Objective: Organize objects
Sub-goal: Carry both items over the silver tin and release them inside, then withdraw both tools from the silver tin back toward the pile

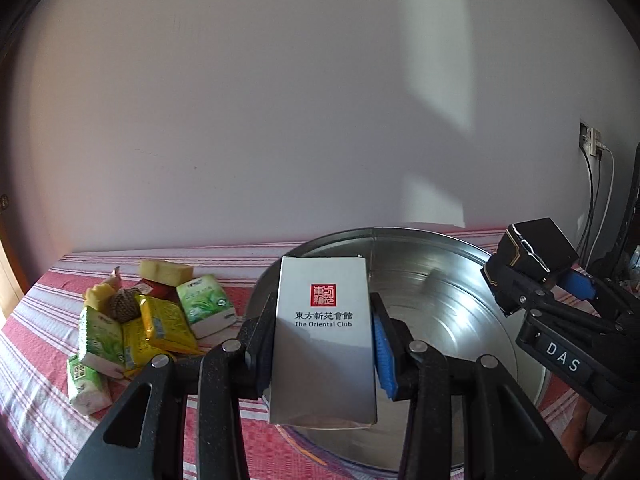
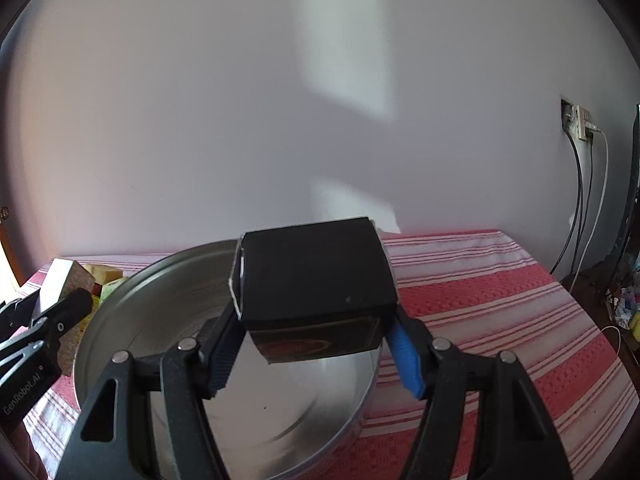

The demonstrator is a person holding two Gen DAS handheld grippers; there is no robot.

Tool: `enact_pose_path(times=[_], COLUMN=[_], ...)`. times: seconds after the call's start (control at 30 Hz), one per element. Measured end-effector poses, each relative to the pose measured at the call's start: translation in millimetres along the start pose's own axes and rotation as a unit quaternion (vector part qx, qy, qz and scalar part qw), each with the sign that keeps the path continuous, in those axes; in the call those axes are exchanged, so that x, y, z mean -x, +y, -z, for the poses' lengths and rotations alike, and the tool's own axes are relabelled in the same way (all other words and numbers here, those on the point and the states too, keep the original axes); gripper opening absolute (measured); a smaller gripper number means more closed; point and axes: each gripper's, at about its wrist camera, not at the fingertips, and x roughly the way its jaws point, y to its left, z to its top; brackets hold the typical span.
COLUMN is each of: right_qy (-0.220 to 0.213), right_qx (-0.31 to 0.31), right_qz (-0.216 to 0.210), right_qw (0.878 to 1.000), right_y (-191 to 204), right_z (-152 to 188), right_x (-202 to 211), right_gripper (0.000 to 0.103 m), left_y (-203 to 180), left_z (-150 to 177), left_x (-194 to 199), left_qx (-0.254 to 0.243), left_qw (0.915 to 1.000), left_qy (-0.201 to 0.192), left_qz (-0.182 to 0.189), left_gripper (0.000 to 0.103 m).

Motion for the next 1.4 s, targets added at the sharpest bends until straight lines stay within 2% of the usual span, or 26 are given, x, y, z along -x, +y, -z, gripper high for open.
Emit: enact_pose_path(times=[0.27, 0.53, 0.6, 0.63, 0.7, 0.77, 0.8, 0.87, 1.1, 1.4], right_qy=[0.020, 0.043, 0.051, 0.052, 0.038, 0.022, 0.015, 0.005, -0.008, -0.103], right_qx=[0.029, 0.039, 0.030, 0.024, 0.010, 0.000, -0.005, -0.019, -0.014, 0.001], right_qz=[0.014, -0.007, -0.012, -0.014, -0.016, -0.013, -0.012, -0.012, -0.012, 0.025], right_qw=[0.999, 0.998, 0.998, 0.998, 0.999, 1.000, 1.000, 1.000, 1.000, 0.994], right_y=[7, 15, 13, 11, 3, -2, -1, -11, -6, 1], right_z=[3, 8, 9, 9, 8, 6, 5, 4, 5, 7], right_x=[-7, -14, -16, -16, -13, -7, -3, -4, -4, 20], right_gripper=[0.067, 0.068, 0.074, 0.086, 0.093, 0.095, 0.097, 0.102, 0.103, 0.103], left_y=[-4, 2, 3, 1, 1, 5, 7, 11, 24, 38], left_z=[5, 11, 10, 7, 5, 5, 4, 5, 5, 11], left_x=[-20, -29, -32, -38, -35, -31, -29, -24, -14, -2], left_qx=[-0.003, 0.003, 0.003, 0.001, -0.001, -0.001, -0.001, -0.002, 0.012, 0.014], left_qw=[0.9999, 0.9995, 0.9994, 0.9994, 0.9997, 0.9997, 0.9996, 0.9991, 0.9984, 0.9960], left_qy=[0.015, 0.032, 0.033, 0.033, 0.024, 0.008, -0.001, -0.016, -0.023, -0.033], left_qz=[0.005, 0.003, 0.005, 0.006, -0.006, -0.022, -0.029, -0.039, -0.051, -0.082], left_gripper=[0.043, 0.044, 0.045, 0.050, 0.064, 0.084, 0.086, 0.087, 0.088, 0.088])
